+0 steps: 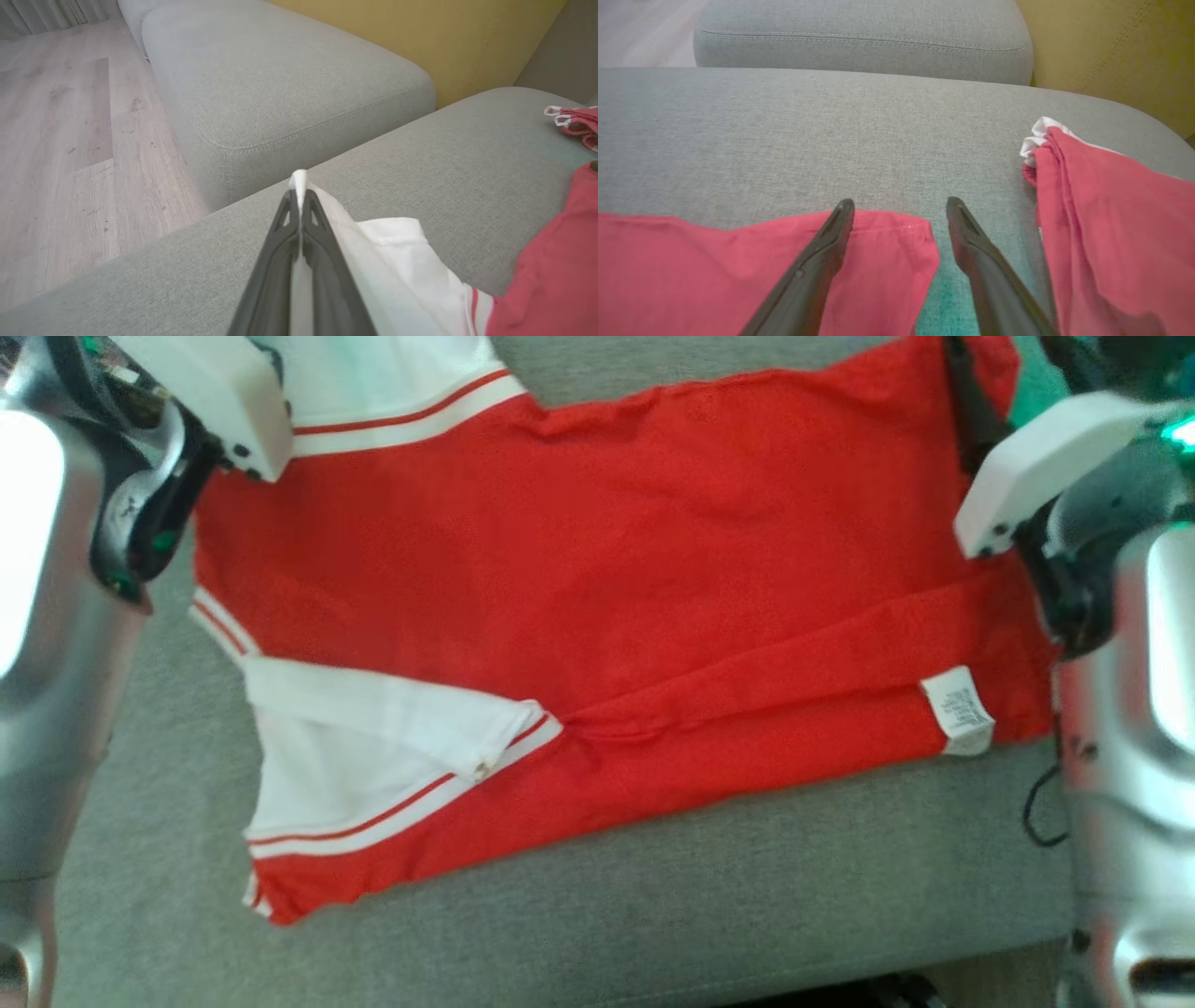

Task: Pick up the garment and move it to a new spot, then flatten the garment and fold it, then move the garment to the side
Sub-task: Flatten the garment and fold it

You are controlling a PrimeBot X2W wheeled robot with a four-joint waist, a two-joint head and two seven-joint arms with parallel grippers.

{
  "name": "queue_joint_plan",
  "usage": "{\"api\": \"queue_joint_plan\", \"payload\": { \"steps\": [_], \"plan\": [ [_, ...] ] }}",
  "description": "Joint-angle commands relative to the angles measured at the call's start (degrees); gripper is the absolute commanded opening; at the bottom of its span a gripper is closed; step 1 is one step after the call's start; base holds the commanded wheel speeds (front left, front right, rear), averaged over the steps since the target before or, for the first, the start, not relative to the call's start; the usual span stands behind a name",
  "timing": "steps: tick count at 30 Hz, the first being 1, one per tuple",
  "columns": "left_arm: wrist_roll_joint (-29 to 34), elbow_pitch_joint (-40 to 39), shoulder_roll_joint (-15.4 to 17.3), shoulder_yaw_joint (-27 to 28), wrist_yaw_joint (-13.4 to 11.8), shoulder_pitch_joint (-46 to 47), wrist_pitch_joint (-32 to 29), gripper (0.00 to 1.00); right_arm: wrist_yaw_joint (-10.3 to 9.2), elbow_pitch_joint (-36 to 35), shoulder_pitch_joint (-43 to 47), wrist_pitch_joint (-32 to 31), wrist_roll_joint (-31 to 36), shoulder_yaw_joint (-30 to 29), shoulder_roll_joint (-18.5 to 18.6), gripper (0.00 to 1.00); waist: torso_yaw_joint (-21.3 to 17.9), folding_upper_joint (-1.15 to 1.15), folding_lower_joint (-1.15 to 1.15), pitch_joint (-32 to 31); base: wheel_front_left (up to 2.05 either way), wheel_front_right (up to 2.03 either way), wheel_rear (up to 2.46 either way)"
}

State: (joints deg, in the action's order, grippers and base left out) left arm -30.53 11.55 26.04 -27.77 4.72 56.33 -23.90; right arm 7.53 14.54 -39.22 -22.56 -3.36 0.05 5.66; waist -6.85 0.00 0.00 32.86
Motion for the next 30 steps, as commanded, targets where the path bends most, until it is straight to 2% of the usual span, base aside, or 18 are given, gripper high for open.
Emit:
{"api": "queue_joint_plan", "payload": {
  "steps": [1,5,6,7,8,9,10,12,13,18,22,30],
  "plan": [
    [0.52,-2.43,1.84,2.1,-0.01,1.21,0.45,0.0,-0.04,-1.22,-1.47,-0.79,0.52,0.6,0.23,1.0,0.98,0.0,0.0,-0.32,0.0,0.0,0.0],
    [0.4,-3.97,1.22,1.48,-0.07,0.2,1.36,0.0,-0.04,2.54,-3.5,-3.53,0.81,0.23,1.78,1.0,2.3,0.0,0.0,-0.48,0.0,0.0,0.0],
    [0.32,-4.48,1.05,1.24,-0.13,-0.24,1.61,0.0,-0.04,4.08,-4.07,-4.84,0.23,0.3,2.2,0.85,2.73,0.0,0.0,-0.53,0.0,0.0,0.0],
    [0.27,-4.68,0.99,1.17,-0.16,-0.39,1.71,0.0,-0.04,4.73,-4.35,-5.34,-0.27,0.2,2.29,0.65,2.88,0.0,0.0,-0.53,0.0,0.0,0.0],
    [0.2,-4.82,0.94,1.12,-0.18,-0.5,1.8,0.0,-0.04,5.42,-4.65,-5.87,-0.67,0.08,2.39,0.52,3.01,0.0,0.0,-0.53,0.0,0.0,0.0],
    [0.13,-4.92,0.88,1.08,-0.22,-0.6,1.9,0.0,-0.04,6.1,-4.94,-6.35,-0.89,-0.04,2.55,0.45,3.13,0.0,0.0,-0.53,0.0,0.0,0.0],
    [0.05,-4.96,0.8,1.03,-0.23,-0.67,2.0,0.0,-0.04,6.72,-5.23,-6.64,-1.07,-0.12,2.73,0.42,3.26,0.0,0.0,-0.52,0.0,0.0,0.0],
    [-0.14,-4.9,0.58,0.9,-0.32,-0.94,2.36,0.0,-0.04,8.37,-5.89,-7.2,-1.55,-0.23,2.91,0.18,3.54,0.0,0.0,-0.68,0.0,0.0,0.0],
    [-0.19,-4.83,0.54,0.85,-0.35,-1.09,2.5,0.0,-0.04,8.77,-6.0,-7.13,-1.61,-0.27,2.9,0.0,3.57,0.0,0.0,-0.83,0.0,0.0,0.0],
    [-0.54,-4.4,0.79,1.03,-0.53,-2.14,3.49,0.0,-0.04,9.52,-6.05,-5.07,-1.98,-0.55,2.59,0.0,3.51,0.0,0.0,-2.38,0.0,0.0,0.0],
    [-1.01,-5.23,0.9,1.44,-0.99,-4.38,5.59,0.0,-0.04,8.74,-4.94,-0.59,-2.11,-0.98,2.45,0.0,3.57,0.0,0.0,-5.15,0.0,0.0,0.0],
    [-2.53,-10.38,1.35,2.0,-2.38,-12.48,9.13,0.0,-0.04,6.59,1.13,3.41,-3.96,-0.4,2.92,0.0,4.59,0.0,0.0,-10.86,0.0,0.0,0.0]
  ]
}}
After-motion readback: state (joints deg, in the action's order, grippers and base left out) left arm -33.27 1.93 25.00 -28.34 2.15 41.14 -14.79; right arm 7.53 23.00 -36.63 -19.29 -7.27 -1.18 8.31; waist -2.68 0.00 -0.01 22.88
